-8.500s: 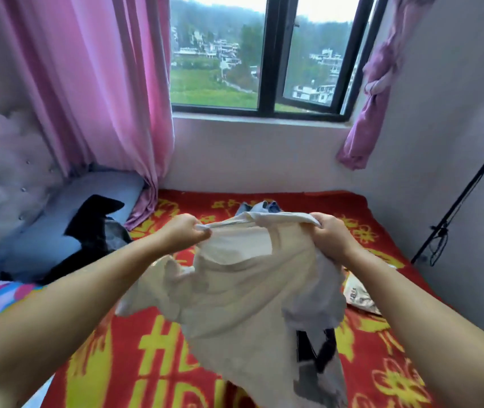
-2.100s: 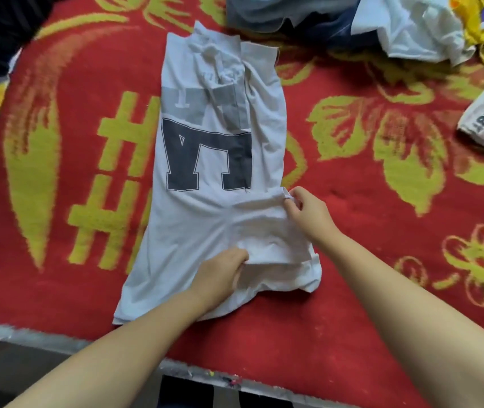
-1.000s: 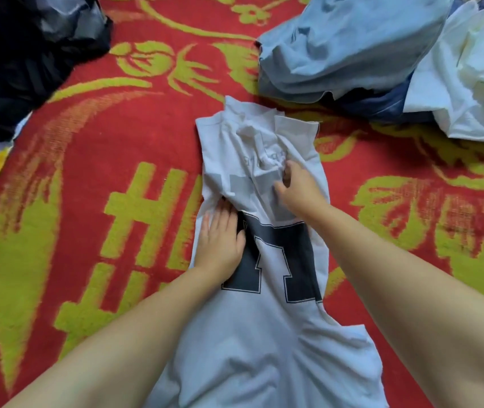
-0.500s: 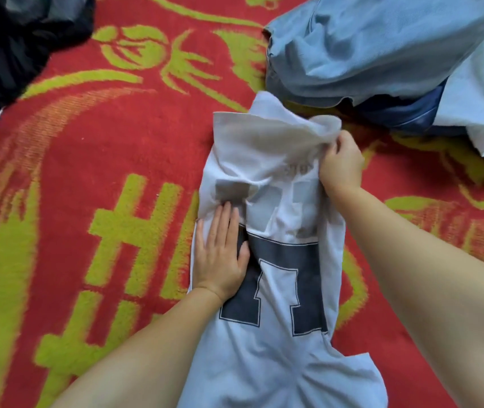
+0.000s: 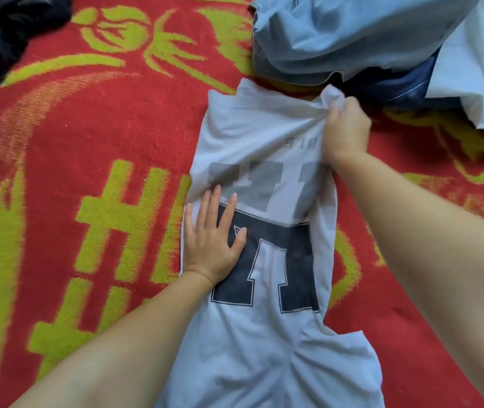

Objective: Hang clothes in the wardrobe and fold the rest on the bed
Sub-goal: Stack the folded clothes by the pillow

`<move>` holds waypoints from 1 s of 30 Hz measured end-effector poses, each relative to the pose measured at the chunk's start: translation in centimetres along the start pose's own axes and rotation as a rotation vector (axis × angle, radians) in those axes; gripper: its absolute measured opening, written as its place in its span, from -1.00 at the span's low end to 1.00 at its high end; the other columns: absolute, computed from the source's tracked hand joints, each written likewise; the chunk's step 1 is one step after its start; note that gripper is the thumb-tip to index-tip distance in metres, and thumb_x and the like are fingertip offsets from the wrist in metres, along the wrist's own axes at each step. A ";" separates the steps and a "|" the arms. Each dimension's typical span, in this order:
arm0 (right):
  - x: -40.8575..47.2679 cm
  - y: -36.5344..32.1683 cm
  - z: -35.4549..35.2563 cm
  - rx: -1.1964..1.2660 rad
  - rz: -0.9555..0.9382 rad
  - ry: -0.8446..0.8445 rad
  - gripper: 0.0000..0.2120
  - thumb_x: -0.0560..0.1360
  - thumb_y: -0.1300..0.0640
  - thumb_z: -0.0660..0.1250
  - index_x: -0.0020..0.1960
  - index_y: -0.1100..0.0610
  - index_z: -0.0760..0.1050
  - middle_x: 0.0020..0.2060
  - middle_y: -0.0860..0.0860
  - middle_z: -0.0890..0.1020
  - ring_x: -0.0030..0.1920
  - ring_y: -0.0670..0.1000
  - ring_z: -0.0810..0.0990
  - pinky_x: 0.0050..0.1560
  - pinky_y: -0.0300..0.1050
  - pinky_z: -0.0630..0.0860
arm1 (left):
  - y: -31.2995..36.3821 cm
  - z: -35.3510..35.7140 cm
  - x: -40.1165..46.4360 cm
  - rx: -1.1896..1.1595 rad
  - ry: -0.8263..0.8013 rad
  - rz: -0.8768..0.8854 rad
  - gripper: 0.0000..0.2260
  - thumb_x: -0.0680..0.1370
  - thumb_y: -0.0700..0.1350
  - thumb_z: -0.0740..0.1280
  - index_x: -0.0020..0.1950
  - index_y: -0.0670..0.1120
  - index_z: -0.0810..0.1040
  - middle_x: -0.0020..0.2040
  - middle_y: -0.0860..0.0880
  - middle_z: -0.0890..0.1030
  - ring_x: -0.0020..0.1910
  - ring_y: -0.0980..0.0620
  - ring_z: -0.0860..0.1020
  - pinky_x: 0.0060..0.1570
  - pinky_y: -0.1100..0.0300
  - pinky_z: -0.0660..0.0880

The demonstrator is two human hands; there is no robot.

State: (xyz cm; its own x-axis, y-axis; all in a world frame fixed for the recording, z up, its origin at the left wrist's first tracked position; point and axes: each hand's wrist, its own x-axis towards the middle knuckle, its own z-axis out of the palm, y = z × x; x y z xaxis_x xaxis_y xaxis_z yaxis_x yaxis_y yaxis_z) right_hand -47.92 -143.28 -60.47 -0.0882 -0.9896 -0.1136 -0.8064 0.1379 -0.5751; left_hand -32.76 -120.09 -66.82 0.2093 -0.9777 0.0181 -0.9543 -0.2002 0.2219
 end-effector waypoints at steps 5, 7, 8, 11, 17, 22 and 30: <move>-2.3 1.5 -0.5 0.323 0.149 -0.134 -0.71 0.61 -0.03 0.15 0.17 0.14 0.43 0.03 0.01 0.51 0.04 -0.04 0.44 -0.07 -0.29 0.31 | -0.3 0.3 -0.1 -0.020 -0.047 -0.020 -0.38 0.50 0.19 0.08 0.52 -0.03 0.22 0.53 -0.16 0.18 0.52 -0.09 0.16 0.47 -0.08 -0.11; -7.2 2.4 -0.3 0.356 0.153 -0.130 -0.64 0.57 -0.06 0.23 0.25 0.15 0.37 0.00 -0.02 0.52 0.00 -0.04 0.47 -0.17 -0.28 0.28 | -0.3 0.1 -0.2 -0.014 -0.090 -0.031 -0.35 0.50 0.23 0.05 0.54 -0.02 0.17 0.55 -0.14 0.13 0.54 -0.09 0.09 0.48 -0.07 -0.16; -9.9 3.0 -0.3 0.353 0.149 -0.139 -0.65 0.56 -0.05 0.25 0.23 0.15 0.36 -0.03 -0.02 0.53 -0.03 -0.03 0.49 -0.19 -0.27 0.29 | -0.3 -0.1 -0.1 -0.011 -0.111 -0.036 -0.34 0.50 0.25 0.04 0.55 -0.01 0.14 0.56 -0.13 0.09 0.55 -0.08 0.05 0.48 -0.06 -0.20; -16.1 4.9 -0.6 0.305 0.164 -0.235 -0.67 0.55 -0.04 0.30 0.18 0.15 0.36 -0.13 -0.03 0.56 -0.13 -0.03 0.50 -0.32 -0.31 0.28 | -0.4 -0.5 0.2 -0.013 -0.195 -0.026 -0.33 0.53 0.25 0.11 0.57 0.03 0.02 0.58 -0.08 -0.05 0.56 -0.03 -0.10 0.47 -0.03 -0.29; -17.6 5.2 -1.7 -0.138 0.139 -0.455 -0.74 0.54 0.00 0.28 -0.19 0.17 0.42 -0.40 0.03 0.41 -0.22 0.11 0.42 -0.45 -0.08 0.14 | 0.1 -4.2 -3.5 -0.174 -0.198 0.035 -0.40 0.57 0.03 0.22 0.55 -0.08 0.09 0.57 -0.10 0.02 0.55 -0.01 -0.06 0.48 -0.03 -0.19; -18.3 5.1 -2.1 0.117 0.246 -0.212 -0.89 0.57 0.16 0.13 0.03 0.20 0.32 -0.06 0.19 0.52 -0.07 0.20 0.45 -0.21 -0.05 0.23 | 1.7 -4.9 -16.1 -0.056 -0.336 0.416 -0.45 0.48 0.09 0.14 0.40 -0.15 0.44 0.43 -0.20 0.37 0.40 -0.21 0.34 0.33 -0.17 0.11; -26.5 8.5 -3.8 -0.211 -0.299 -0.123 -0.41 0.52 0.19 0.25 0.51 0.25 0.17 0.35 0.27 0.36 0.36 0.28 0.34 0.31 0.18 0.32 | -1.6 -6.4 -23.0 0.070 -0.486 0.543 -0.47 0.45 0.03 0.14 0.39 -0.12 0.46 0.37 -0.17 0.46 0.33 -0.16 0.46 0.31 -0.10 0.14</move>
State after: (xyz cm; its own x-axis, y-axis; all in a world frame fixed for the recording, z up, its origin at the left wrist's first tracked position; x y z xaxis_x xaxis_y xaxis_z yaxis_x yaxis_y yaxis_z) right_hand -54.66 -116.06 -59.21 0.2301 -0.9706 -0.0700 -0.8896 -0.1806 -0.4196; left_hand -34.73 -96.84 -61.32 -0.3999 -0.8548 -0.3307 -0.9114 0.3328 0.2420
